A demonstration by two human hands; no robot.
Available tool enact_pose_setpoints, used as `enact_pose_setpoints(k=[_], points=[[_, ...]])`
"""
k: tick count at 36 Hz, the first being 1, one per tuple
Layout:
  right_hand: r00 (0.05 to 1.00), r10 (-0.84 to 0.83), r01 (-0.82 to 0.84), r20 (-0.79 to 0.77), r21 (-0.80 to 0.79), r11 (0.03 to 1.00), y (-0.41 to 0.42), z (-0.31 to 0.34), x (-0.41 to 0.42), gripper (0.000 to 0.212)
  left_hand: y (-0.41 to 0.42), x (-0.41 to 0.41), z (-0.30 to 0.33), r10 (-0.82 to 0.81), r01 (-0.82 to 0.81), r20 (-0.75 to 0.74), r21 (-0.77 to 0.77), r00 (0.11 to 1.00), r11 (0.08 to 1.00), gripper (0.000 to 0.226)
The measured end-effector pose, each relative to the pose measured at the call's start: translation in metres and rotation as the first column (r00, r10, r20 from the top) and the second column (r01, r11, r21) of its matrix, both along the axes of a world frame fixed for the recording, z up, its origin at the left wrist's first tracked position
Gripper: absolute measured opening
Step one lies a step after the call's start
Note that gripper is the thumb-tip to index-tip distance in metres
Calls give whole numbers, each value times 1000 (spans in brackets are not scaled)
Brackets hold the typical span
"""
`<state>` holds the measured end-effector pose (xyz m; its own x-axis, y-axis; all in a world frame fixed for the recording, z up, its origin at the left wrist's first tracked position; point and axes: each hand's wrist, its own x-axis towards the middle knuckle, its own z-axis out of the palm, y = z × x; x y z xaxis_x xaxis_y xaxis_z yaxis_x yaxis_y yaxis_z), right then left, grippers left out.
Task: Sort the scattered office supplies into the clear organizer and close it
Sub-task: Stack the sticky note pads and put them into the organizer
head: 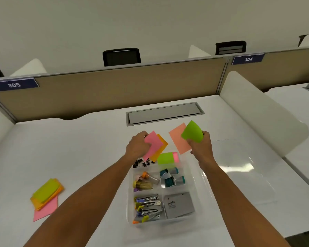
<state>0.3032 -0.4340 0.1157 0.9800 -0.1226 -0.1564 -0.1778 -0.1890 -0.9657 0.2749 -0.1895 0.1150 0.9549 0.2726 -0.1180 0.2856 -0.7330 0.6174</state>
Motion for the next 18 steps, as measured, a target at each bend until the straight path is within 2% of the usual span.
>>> enact_pose_setpoints(k=[3,7,18], points=[[999,-33,33,-3,14,999,-10,-3,0,43,-13,16,-3,-70,74,-36,119,997,990,33],[998,-65,65,-15,16,998,-20,-8,0,44,-27,38,-3,-162,178,-97,191,982,965,34],[992,-128,129,-19,35,991,-36,-18,3,44,-57,69,-17,-330,373,-210,215,920,903,35]])
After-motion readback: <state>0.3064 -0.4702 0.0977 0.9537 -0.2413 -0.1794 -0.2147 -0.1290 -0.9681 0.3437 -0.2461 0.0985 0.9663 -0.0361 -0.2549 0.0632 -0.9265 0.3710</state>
